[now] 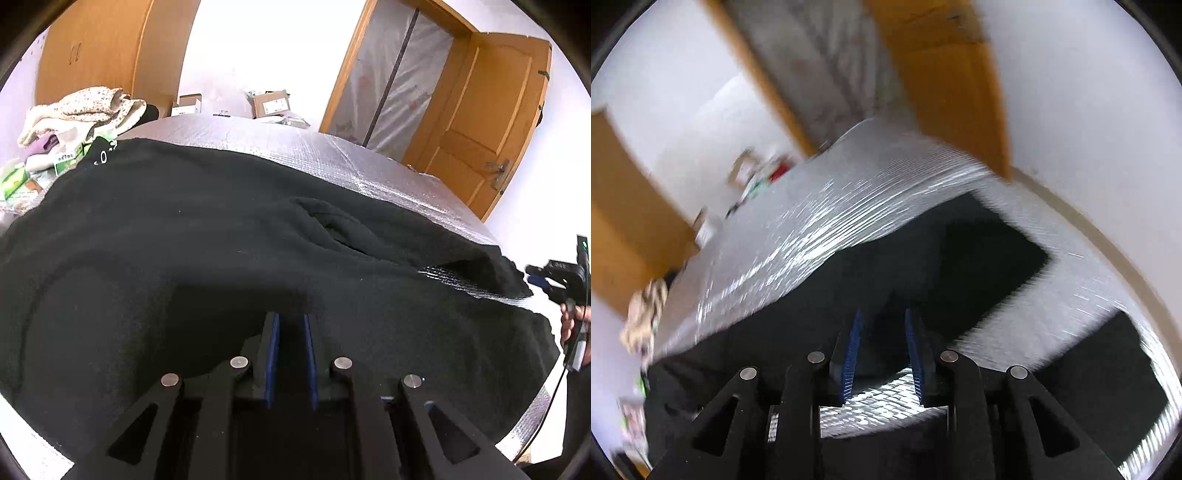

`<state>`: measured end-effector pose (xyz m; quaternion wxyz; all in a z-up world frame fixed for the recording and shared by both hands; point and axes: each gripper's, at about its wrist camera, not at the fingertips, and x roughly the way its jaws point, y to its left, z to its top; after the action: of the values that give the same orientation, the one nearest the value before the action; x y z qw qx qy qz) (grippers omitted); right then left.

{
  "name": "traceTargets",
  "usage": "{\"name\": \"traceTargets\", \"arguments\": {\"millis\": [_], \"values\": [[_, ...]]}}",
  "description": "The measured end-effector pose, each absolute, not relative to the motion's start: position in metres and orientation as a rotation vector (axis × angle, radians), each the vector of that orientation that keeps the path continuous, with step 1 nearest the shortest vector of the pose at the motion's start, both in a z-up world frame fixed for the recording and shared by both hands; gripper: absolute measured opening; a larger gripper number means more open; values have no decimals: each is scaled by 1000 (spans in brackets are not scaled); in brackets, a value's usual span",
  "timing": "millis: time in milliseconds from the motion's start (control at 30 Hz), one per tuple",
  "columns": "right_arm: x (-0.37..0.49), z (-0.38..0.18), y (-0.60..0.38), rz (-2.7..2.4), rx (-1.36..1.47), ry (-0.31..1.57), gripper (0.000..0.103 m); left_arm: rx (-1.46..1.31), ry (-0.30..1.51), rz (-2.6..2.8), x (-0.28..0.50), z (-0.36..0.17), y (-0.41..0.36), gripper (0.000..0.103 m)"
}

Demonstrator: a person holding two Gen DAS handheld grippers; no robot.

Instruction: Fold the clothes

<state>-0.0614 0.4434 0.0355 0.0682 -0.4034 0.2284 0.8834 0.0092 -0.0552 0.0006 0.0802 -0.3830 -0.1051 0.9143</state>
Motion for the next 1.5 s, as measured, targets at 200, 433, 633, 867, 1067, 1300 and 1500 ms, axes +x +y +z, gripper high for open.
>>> {"name": "traceTargets", "arguments": {"millis": [200,433,633,867,1067,1300,1500], "values": [[-116,15,419,2682,-1347,425,26,-1110,-274,2765,10,13,-52,13],[-175,13,422,2664,-1291,238,26,-1123,-230,2748,3,9,-44,13],[-191,13,435,2626,-1299,210,26,-1149,-259,2722,-2,0,-47,13],[-189,31,412,2696,-1308,201,27,-1145,-267,2711,-1,-1,-46,13],[-142,52,304,3052,-1433,131,27,-1100,-231,2751,-1,15,-46,13],[-117,41,208,3232,-1606,-64,27,-1089,-183,2818,-17,30,-50,13],[-113,43,166,3356,-1613,-213,27,-1138,-224,2810,-26,22,-60,13]]}}
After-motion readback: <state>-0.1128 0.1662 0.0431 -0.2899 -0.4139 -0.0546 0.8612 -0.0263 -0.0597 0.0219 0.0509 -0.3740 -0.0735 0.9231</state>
